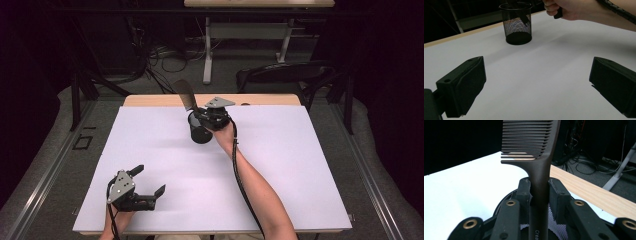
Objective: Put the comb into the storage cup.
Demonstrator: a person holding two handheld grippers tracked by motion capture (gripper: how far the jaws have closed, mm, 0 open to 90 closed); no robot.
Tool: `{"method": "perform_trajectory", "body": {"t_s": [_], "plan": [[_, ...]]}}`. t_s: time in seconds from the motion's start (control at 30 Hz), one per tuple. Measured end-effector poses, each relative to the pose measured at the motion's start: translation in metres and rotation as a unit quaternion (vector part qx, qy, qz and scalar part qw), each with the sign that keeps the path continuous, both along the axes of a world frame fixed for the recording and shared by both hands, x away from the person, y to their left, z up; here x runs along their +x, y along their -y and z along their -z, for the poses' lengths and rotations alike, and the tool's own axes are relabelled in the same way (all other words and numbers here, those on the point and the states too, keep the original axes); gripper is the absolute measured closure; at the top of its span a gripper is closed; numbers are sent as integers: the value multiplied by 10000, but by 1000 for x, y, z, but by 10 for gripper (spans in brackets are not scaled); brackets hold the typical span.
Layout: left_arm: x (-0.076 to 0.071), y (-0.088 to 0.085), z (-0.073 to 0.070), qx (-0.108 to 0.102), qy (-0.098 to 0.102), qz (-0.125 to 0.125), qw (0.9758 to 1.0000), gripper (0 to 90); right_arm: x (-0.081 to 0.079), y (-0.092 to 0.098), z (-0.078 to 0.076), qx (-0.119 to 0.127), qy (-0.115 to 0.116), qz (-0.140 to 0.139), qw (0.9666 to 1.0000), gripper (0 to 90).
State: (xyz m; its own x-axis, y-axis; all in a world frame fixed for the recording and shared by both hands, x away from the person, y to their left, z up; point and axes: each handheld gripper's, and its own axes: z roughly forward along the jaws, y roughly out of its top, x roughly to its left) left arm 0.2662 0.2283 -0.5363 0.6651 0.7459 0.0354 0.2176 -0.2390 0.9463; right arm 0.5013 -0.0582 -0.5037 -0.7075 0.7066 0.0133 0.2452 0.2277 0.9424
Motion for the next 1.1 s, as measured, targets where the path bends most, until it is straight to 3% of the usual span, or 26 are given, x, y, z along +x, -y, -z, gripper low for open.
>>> {"method": "perform_trajectory", "body": {"t_s": [0.33, 0.5, 0.8, 1.1], "plan": [[0, 0, 0, -10, -14, -6, 10000, 10, 0, 1, 3, -131, -174, 28, 9998, 715], [0, 0, 0, -5, -7, -5, 10000, 10, -3, 3, -4, -254, -342, -41, 9991, 517], [0, 1, 0, 12, -8, -16, 10000, 10, -9, 17, -16, -253, -633, -200, 9975, 284], [1, 2, 0, 12, -19, 12, 10000, 10, -20, 24, -24, -343, -753, -410, 9957, 150]]}}
